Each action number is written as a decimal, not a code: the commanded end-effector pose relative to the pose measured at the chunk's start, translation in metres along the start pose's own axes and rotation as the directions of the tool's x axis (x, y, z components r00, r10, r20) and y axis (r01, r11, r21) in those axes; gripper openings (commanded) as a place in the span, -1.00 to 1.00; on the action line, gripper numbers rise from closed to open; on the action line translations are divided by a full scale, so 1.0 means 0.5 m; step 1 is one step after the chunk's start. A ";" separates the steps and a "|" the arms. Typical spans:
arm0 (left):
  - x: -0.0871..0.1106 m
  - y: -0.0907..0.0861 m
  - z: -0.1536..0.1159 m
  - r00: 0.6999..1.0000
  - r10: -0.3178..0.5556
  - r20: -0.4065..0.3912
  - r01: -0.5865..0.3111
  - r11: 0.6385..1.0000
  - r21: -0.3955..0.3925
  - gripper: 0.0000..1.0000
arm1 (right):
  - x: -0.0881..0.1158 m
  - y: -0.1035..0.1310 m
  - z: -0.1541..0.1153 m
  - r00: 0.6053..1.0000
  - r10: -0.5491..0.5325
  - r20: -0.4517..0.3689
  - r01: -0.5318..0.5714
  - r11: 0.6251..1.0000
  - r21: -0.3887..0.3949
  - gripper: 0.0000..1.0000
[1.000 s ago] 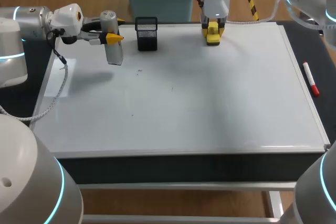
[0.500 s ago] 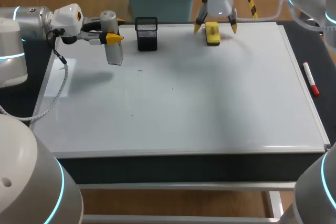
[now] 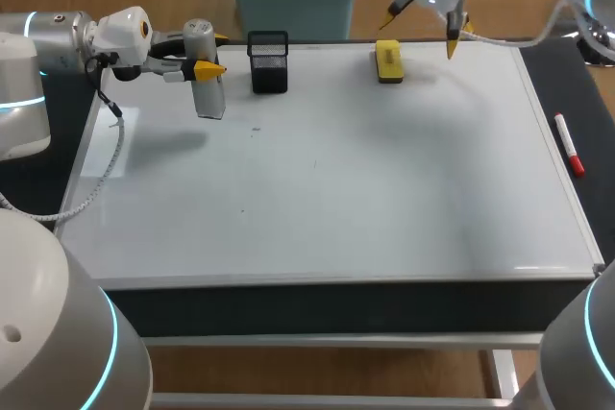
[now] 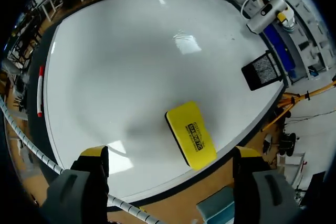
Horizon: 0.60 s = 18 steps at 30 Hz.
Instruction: Pick up the inspection probe, press it on each red-marked spot on the whiteboard one by one, put down the probe, pick up the eraser, and wipe off all the red marks.
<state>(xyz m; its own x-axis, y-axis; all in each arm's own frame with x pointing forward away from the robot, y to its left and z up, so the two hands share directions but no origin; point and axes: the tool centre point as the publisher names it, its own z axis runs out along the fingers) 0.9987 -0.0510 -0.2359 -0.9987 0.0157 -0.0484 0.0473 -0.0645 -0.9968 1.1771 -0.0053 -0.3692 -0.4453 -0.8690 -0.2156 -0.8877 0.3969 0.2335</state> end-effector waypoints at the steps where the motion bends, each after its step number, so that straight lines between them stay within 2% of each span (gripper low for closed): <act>1: 0.001 -0.003 0.001 1.000 0.000 0.001 0.000 1.000 -0.001 -1.00 | 0.052 0.055 -0.080 0.990 0.047 0.131 -0.055 0.997 0.060 1.00; 3: 0.001 -0.003 0.001 1.000 0.000 0.001 0.000 1.000 -0.001 -1.00 | 0.056 0.055 -0.099 0.987 0.116 0.110 -0.118 0.993 0.015 1.00; 11: 0.001 -0.003 0.001 1.000 0.000 0.001 0.000 1.000 -0.001 -1.00 | 0.090 0.069 -0.163 0.955 0.250 0.162 -0.246 0.968 -0.042 1.00; 14: 0.001 -0.003 0.001 1.000 0.000 0.001 0.000 1.000 -0.001 -1.00 | 0.099 0.069 -0.182 0.937 0.327 0.125 -0.320 0.944 -0.079 1.00; 18: 0.001 -0.003 0.001 1.000 0.000 0.001 0.000 1.000 -0.001 -1.00 | 0.115 0.077 -0.206 0.927 0.338 0.161 -0.330 0.941 -0.074 1.00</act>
<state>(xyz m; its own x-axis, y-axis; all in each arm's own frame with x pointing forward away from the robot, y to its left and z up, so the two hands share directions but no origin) 0.9987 -0.0511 -0.2359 -0.9987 0.0158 -0.0484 0.0473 -0.0646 -0.9968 1.1383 -0.0622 -0.2889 -0.7321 -0.6259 -0.2691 -0.6778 0.6293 0.3804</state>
